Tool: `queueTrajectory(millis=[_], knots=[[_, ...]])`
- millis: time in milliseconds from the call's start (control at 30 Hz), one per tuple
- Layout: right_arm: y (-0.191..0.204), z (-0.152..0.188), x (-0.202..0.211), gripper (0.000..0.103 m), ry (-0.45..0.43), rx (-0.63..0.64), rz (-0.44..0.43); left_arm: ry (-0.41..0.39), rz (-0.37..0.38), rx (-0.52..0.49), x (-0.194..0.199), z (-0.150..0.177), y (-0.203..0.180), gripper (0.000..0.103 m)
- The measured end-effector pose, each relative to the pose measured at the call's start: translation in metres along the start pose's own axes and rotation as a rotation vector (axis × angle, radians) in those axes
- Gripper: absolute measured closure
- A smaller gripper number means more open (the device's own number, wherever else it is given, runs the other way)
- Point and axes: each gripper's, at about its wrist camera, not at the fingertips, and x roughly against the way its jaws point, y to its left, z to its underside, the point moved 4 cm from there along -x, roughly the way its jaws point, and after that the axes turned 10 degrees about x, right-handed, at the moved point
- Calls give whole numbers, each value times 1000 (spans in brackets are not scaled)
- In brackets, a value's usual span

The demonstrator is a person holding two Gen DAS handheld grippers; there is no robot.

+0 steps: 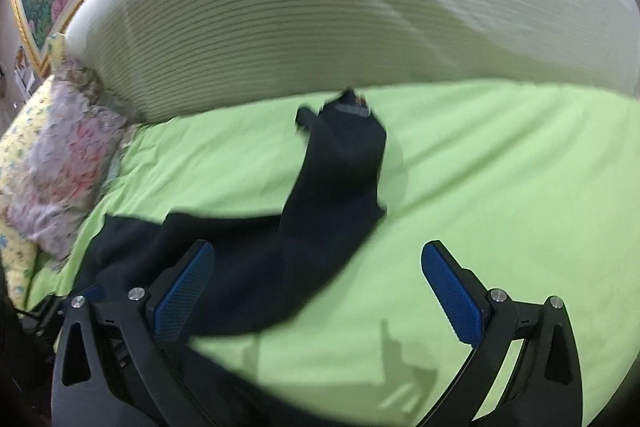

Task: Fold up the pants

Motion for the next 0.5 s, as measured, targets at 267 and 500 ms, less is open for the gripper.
queueTrajectory(millis=[267,500], knots=[[3,-52,-81,0,79,142,70,5,-26,-50,-36,-57,-1,14],[-28,-41,-110,80,154,91,32,46,-32,-102,-69,-78,-16,14]])
